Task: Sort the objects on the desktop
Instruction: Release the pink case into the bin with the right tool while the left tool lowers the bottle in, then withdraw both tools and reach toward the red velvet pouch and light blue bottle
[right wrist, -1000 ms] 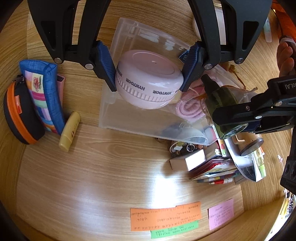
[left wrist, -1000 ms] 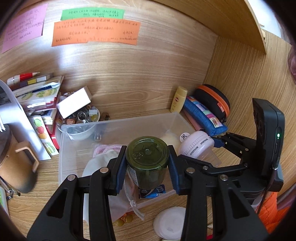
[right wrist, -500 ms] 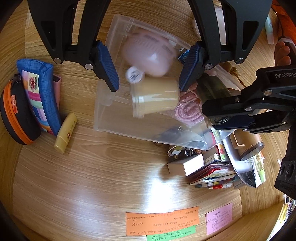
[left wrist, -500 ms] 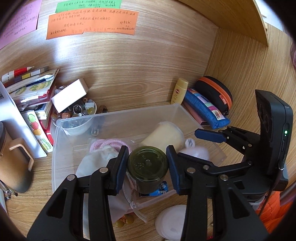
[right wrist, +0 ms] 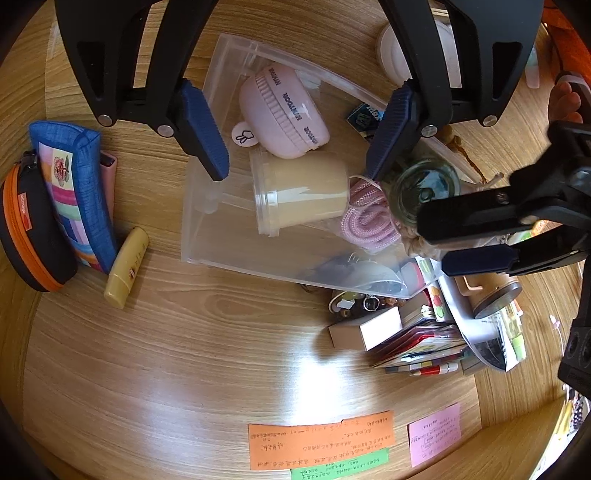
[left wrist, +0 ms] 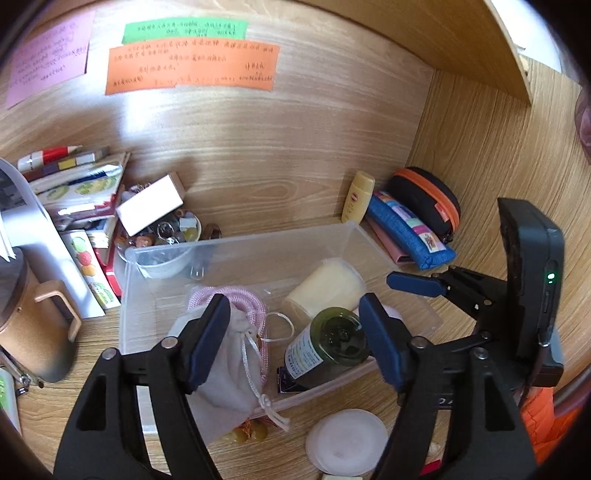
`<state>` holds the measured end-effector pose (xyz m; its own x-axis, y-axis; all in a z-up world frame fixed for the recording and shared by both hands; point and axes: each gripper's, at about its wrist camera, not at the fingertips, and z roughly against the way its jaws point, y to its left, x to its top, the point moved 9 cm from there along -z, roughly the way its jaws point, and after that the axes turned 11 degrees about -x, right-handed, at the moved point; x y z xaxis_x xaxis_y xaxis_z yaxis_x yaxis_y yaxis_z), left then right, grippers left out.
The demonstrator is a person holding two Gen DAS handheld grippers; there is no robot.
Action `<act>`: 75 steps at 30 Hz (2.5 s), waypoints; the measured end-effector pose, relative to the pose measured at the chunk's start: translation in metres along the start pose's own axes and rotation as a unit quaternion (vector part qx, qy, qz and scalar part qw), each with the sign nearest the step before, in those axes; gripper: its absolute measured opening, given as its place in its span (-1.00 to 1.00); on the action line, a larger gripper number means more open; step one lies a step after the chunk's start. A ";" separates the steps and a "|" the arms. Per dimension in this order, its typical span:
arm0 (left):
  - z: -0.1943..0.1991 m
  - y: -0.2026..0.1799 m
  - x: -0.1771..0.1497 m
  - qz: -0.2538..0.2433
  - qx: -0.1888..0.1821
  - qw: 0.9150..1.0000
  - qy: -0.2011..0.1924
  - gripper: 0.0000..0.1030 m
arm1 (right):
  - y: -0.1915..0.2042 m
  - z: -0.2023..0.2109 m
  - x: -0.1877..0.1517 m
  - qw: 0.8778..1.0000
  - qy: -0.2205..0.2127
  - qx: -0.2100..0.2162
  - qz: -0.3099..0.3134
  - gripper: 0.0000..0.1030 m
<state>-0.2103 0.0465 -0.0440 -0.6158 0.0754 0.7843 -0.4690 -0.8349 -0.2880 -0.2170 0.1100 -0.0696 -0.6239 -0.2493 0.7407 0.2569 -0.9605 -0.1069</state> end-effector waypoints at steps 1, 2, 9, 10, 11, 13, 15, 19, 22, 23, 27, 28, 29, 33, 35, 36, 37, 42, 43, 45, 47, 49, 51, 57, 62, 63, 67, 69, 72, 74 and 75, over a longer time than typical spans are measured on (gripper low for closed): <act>0.004 0.000 0.001 -0.001 0.004 1.000 -0.006 0.47 | 0.000 0.001 0.001 1.000 -0.001 -0.001 -0.001 0.44; 0.007 -0.001 0.003 -0.003 0.007 1.000 -0.011 0.51 | 0.000 0.004 0.001 1.000 -0.004 0.000 -0.001 0.45; 0.030 -0.001 0.008 -0.008 0.038 0.999 -0.038 0.80 | 0.003 0.022 0.008 1.000 -0.029 -0.008 0.007 0.67; 0.032 -0.001 0.008 -0.007 0.041 0.998 -0.039 0.84 | 0.003 0.024 0.008 1.000 -0.029 -0.009 0.008 0.69; 0.034 0.001 0.007 -0.005 0.044 0.998 -0.039 0.88 | 0.003 0.025 0.008 1.000 -0.028 -0.009 0.008 0.71; 0.037 0.003 0.005 0.001 0.050 0.998 -0.035 0.91 | 0.004 0.027 0.007 1.000 -0.022 -0.008 0.008 0.76; 0.038 0.006 0.000 0.011 0.049 0.998 -0.027 0.92 | 0.005 0.029 0.005 1.000 -0.019 -0.009 0.007 0.81; 0.041 0.012 -0.013 0.036 0.048 0.998 -0.013 0.92 | 0.007 0.038 -0.001 0.999 -0.023 -0.026 0.011 0.97; 0.046 0.016 -0.023 0.049 0.060 0.997 -0.007 0.92 | 0.010 0.046 -0.007 0.999 -0.027 -0.039 0.022 0.98; 0.049 0.017 -0.025 0.051 0.064 0.997 -0.007 0.92 | 0.011 0.049 -0.009 0.998 -0.028 -0.043 0.025 0.98; 0.065 0.020 -0.038 0.056 0.080 0.995 -0.010 0.93 | 0.013 0.060 -0.017 0.997 -0.034 -0.058 0.033 0.98; 0.068 0.021 -0.041 0.057 0.086 0.995 -0.009 0.93 | 0.013 0.062 -0.020 0.997 -0.035 -0.059 0.032 0.98; 0.071 0.021 -0.045 0.057 0.091 0.994 -0.009 0.93 | 0.013 0.064 -0.022 0.997 -0.035 -0.058 0.029 0.98; 0.081 0.022 -0.065 0.065 0.101 0.993 0.000 0.93 | 0.012 0.071 -0.036 0.998 -0.027 -0.048 0.013 0.98; 0.084 0.021 -0.076 0.069 0.104 0.992 0.007 0.93 | 0.012 0.073 -0.042 0.999 -0.022 -0.046 0.009 0.98; 0.086 0.021 -0.082 0.070 0.106 0.992 0.009 0.93 | 0.012 0.074 -0.046 0.999 -0.021 -0.046 0.006 0.98; 0.088 0.020 -0.089 0.071 0.110 0.991 0.013 0.93 | 0.013 0.076 -0.050 0.999 -0.019 -0.044 0.003 0.98; 0.094 0.016 -0.114 0.077 0.114 0.990 0.021 0.93 | 0.022 0.078 -0.072 1.000 -0.004 -0.022 -0.009 0.98; 0.095 0.015 -0.119 0.079 0.114 0.990 0.022 0.93 | 0.024 0.077 -0.077 1.000 0.001 -0.019 -0.009 0.98; 0.097 0.014 -0.127 0.084 0.117 0.989 0.025 0.93 | 0.030 0.075 -0.087 1.000 0.011 -0.017 -0.006 0.98; 0.098 0.013 -0.136 0.087 0.120 0.989 0.030 0.93 | 0.034 0.076 -0.096 1.000 0.017 -0.013 -0.005 0.98; 0.100 0.011 -0.144 0.088 0.123 0.988 0.032 0.93 | 0.037 0.080 -0.103 1.000 0.017 -0.006 -0.005 0.98; 0.101 0.009 -0.151 0.087 0.126 0.988 0.034 0.93 | 0.041 0.085 -0.108 1.000 0.015 0.001 -0.003 0.98; 0.101 0.004 -0.169 0.092 0.130 0.987 0.038 0.93 | 0.058 0.098 -0.117 1.000 0.007 0.024 0.010 0.98; 0.107 0.003 -0.186 0.102 0.124 0.987 0.032 0.93 | 0.075 0.104 -0.125 0.999 0.007 0.046 0.027 0.98; 0.108 0.004 -0.189 0.106 0.125 0.986 0.030 0.93 | 0.079 0.104 -0.127 0.998 0.007 0.050 0.031 0.98; 0.115 0.014 -0.206 0.137 0.120 0.983 0.026 0.93 | 0.089 0.104 -0.135 0.997 0.014 0.057 0.040 0.98; 0.116 0.016 -0.209 0.145 0.115 0.982 0.024 0.93 | 0.093 0.106 -0.137 0.997 0.014 0.056 0.044 0.98; 0.121 0.011 -0.209 0.134 0.108 0.985 0.019 0.93 | 0.097 0.110 -0.141 0.997 0.015 0.062 0.041 0.98; 0.122 0.007 -0.209 0.123 0.100 0.987 0.015 0.93 | 0.100 0.112 -0.144 0.997 0.020 0.066 0.041 0.98; 0.122 0.005 -0.210 0.118 0.096 0.988 0.015 0.93 | 0.102 0.112 -0.147 0.997 0.022 0.067 0.041 0.98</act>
<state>-0.0062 -0.0402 -0.1428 -0.7140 -0.1202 0.6897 -0.1828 -0.9190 -0.3494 -0.0166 0.0628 -0.1149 -0.6270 -0.3349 0.7033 0.4035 -0.9119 -0.0744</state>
